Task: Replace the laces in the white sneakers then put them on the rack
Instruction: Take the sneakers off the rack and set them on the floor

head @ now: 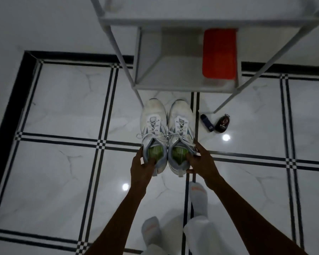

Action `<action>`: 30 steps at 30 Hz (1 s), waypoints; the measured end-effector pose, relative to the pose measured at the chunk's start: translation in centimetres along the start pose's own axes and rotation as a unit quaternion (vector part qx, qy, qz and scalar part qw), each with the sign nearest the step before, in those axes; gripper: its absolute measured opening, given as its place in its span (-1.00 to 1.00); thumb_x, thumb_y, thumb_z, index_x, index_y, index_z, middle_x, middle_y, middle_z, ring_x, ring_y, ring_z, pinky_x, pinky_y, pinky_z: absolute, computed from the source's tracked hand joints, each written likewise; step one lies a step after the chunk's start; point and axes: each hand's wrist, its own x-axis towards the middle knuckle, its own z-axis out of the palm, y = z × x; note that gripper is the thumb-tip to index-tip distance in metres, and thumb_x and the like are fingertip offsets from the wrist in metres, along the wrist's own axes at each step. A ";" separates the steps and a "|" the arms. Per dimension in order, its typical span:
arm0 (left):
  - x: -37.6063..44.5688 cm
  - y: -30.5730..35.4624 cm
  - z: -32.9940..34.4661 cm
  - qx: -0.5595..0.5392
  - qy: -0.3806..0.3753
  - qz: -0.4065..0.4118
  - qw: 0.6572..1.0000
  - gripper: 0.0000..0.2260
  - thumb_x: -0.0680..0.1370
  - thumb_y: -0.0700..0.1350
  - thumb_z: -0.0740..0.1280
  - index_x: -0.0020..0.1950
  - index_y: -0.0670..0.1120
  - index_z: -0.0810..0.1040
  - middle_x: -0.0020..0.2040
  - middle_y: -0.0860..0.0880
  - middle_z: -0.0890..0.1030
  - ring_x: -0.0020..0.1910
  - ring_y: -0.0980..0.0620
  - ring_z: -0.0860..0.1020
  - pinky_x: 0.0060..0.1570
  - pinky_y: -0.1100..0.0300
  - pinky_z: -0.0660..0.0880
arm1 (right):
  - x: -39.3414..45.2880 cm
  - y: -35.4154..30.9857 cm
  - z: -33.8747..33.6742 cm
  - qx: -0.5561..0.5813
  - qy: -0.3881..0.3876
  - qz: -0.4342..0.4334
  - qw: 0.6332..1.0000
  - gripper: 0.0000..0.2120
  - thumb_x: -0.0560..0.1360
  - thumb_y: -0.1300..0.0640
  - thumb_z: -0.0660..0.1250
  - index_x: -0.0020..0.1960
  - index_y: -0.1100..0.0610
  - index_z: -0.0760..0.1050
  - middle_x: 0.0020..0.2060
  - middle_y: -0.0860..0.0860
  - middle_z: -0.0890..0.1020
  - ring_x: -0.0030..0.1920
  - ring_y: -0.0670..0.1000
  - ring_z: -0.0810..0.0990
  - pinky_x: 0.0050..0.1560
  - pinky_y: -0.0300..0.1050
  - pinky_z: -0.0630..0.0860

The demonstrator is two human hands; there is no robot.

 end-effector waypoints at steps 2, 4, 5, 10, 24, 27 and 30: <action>4.3 -4.7 1.8 0.011 0.007 -0.006 1.000 -0.27 0.35 0.24 0.48 0.50 0.15 0.41 0.36 0.04 0.55 0.32 -0.07 0.55 0.23 -0.20 0.56 | 4.4 3.8 0.6 -0.014 0.001 0.009 1.000 -0.43 0.56 0.16 0.37 0.51 -0.09 0.30 0.25 0.05 0.57 0.13 0.11 0.63 -0.16 0.17 0.69; 8.3 -8.9 3.7 0.015 0.013 -0.009 1.000 -0.27 0.33 0.27 0.46 0.49 0.17 0.42 0.35 0.06 0.55 0.33 -0.05 0.54 0.24 -0.18 0.56 | 8.8 7.3 1.3 -0.035 -0.009 0.011 0.999 -0.45 0.58 0.17 0.34 0.51 -0.08 0.31 0.22 0.04 0.59 0.09 0.10 0.64 -0.14 0.17 0.69; 10.0 -10.8 4.5 0.015 0.016 -0.012 1.000 -0.27 0.33 0.27 0.45 0.49 0.16 0.42 0.35 0.05 0.55 0.33 -0.04 0.54 0.24 -0.18 0.56 | 10.8 9.0 1.6 -0.035 -0.013 0.013 0.999 -0.45 0.58 0.19 0.33 0.51 -0.08 0.30 0.22 0.03 0.58 0.08 0.09 0.63 -0.13 0.18 0.68; 17.8 -18.6 7.6 -0.005 0.002 -0.024 1.000 -0.33 0.36 0.23 0.49 0.46 0.21 0.44 0.35 0.08 0.57 0.33 -0.05 0.55 0.23 -0.20 0.56 | 19.3 15.3 2.9 -0.026 -0.040 0.034 0.998 -0.39 0.59 0.23 0.31 0.56 -0.08 0.22 0.34 0.04 0.47 -0.01 -0.02 0.58 -0.15 0.08 0.69; 23.5 -21.7 9.4 0.052 0.093 0.094 0.990 -0.61 0.50 0.08 0.48 0.28 0.20 0.49 0.10 0.04 0.61 0.07 0.00 0.62 0.08 -0.07 0.63 | 29.1 20.0 3.6 -0.059 0.036 -0.079 0.994 -0.46 0.61 0.19 0.30 0.54 -0.05 0.28 0.30 0.05 0.55 0.13 0.03 0.60 -0.06 -0.05 0.68; 25.1 -21.0 8.7 0.082 0.153 0.207 0.963 -0.68 0.49 0.24 0.45 0.21 0.32 0.48 0.10 0.16 0.58 0.16 0.04 0.56 0.13 -0.08 0.58 | 30.5 19.1 2.6 -0.105 0.036 -0.114 0.987 -0.43 0.59 0.20 0.33 0.56 0.03 0.26 0.36 0.10 0.51 0.25 0.07 0.55 0.18 -0.08 0.59; 26.9 -19.9 8.1 0.165 0.140 0.324 0.921 -0.72 0.60 0.00 0.41 0.31 0.03 0.57 0.17 0.11 0.58 0.22 0.04 0.50 0.23 -0.06 0.46 | 30.6 17.5 1.9 -0.279 0.060 -0.123 0.950 -0.26 0.53 -0.02 0.37 0.60 0.06 0.12 0.46 0.19 0.34 0.45 0.19 0.31 0.33 -0.05 0.34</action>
